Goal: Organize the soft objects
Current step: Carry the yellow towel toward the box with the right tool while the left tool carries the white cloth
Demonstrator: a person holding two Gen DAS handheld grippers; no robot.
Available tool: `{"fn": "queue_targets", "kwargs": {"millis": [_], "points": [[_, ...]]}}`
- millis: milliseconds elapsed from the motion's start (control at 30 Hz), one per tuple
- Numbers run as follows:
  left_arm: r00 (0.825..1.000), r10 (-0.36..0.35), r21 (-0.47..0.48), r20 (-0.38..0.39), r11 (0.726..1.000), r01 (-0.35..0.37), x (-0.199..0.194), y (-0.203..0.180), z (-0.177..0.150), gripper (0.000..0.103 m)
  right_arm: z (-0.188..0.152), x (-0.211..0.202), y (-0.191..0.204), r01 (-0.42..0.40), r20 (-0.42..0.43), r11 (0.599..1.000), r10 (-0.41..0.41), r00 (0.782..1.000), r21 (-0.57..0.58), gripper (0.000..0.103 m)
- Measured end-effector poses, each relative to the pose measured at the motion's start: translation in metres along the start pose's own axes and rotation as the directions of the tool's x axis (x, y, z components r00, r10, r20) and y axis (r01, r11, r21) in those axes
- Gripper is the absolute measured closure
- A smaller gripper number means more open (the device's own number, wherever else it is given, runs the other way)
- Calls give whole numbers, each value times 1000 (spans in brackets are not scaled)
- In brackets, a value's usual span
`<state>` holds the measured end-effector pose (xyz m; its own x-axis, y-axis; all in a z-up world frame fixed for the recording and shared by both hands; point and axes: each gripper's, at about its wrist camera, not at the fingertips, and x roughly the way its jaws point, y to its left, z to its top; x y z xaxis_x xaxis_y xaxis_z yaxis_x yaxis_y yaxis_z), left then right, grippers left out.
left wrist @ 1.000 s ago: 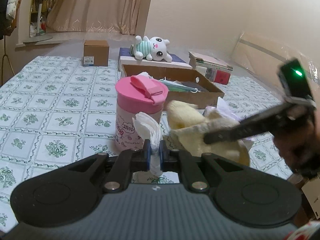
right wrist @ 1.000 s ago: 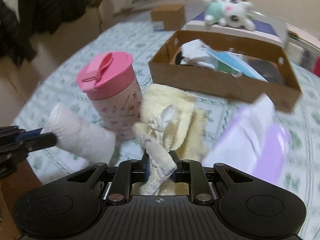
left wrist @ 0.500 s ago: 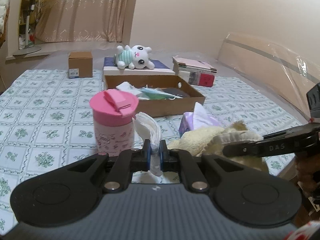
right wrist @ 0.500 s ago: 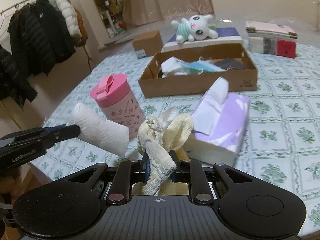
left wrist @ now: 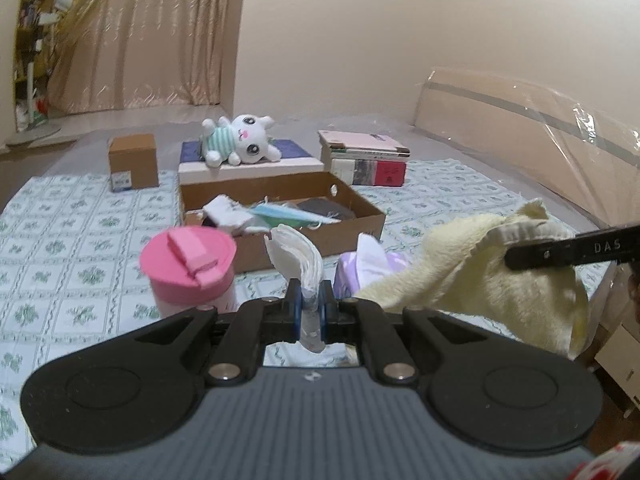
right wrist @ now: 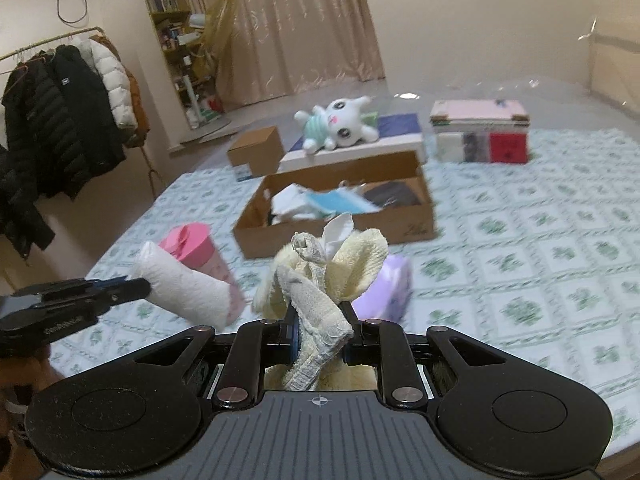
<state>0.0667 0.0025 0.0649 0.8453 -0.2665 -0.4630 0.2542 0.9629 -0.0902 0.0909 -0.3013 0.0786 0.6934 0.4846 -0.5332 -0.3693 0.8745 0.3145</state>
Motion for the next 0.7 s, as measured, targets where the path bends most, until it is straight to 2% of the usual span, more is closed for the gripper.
{"fn": "queue_targets", "kwargs": {"millis": [367,700], "points": [[998,-50,58,45,997,48,8,-9,39,96,39,-28,-14,73,127,996,-67,990,-44,84],[995,-83,91,49,993,78,25,0,83,96,72,-12,-20,97,141,988,-79,987,-121,84]]}}
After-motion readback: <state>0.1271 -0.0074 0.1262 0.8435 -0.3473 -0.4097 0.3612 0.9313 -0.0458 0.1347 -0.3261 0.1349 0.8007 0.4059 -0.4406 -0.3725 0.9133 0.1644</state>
